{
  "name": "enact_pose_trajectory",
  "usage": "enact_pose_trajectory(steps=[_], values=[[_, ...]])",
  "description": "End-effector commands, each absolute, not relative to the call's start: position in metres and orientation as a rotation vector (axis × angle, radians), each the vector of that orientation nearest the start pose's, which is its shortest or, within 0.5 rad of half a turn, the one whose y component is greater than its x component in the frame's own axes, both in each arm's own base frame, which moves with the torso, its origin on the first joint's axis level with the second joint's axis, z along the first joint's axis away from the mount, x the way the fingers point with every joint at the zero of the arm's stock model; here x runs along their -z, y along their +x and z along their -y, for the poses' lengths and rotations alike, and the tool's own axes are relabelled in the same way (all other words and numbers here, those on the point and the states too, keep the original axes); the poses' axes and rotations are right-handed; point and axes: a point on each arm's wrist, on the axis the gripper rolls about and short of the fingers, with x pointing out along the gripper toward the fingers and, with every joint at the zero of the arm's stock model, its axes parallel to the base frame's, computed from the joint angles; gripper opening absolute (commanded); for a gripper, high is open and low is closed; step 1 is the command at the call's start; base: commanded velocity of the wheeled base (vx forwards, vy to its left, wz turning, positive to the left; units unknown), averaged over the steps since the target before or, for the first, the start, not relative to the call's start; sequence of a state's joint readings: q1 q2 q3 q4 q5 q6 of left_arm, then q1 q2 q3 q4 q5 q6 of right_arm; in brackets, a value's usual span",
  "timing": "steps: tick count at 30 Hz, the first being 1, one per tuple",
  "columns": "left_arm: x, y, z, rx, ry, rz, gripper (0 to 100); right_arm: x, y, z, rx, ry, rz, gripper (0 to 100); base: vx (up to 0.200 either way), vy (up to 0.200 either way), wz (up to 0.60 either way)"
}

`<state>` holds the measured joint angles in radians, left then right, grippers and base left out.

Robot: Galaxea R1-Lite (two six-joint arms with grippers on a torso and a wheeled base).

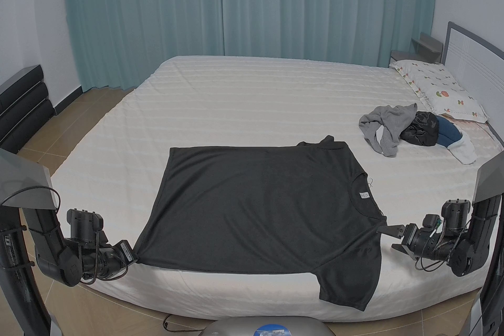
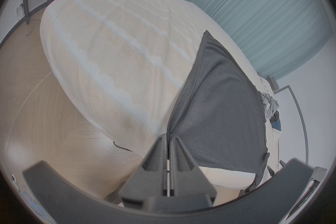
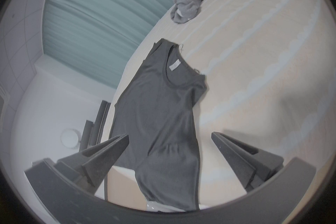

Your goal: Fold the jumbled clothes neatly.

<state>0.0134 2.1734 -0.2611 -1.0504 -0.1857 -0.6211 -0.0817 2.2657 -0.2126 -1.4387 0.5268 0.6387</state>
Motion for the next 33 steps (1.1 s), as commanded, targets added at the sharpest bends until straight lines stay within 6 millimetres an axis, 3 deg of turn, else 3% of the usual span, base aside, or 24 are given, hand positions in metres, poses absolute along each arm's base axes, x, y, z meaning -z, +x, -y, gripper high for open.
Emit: enact_pose_trajectory(steps=[1,11,26,27,33], values=[[0.021,0.249,0.001,-0.112,-0.664,-0.889,0,0.021,0.238,-0.002,-0.295,0.733,-0.8,100,0.0,0.0,0.0],[0.022,0.249,0.001,-0.111,-0.663,-0.892,0,0.04,0.23,-0.018,-0.327,0.708,-0.875,100,0.0,0.0,0.0],[0.022,0.249,0.001,-0.109,-0.661,-0.893,0,0.047,0.232,-0.022,-0.312,0.688,-0.876,100,0.0,0.0,0.0],[0.022,0.249,0.001,-0.109,-0.661,-0.893,0,0.047,0.232,-0.022,-0.316,0.686,-0.874,0,0.0,0.0,0.0],[0.022,0.248,0.001,-0.109,-0.661,-0.893,0,0.049,0.233,-0.023,-0.277,0.666,-0.871,0,0.0,0.0,0.0]])
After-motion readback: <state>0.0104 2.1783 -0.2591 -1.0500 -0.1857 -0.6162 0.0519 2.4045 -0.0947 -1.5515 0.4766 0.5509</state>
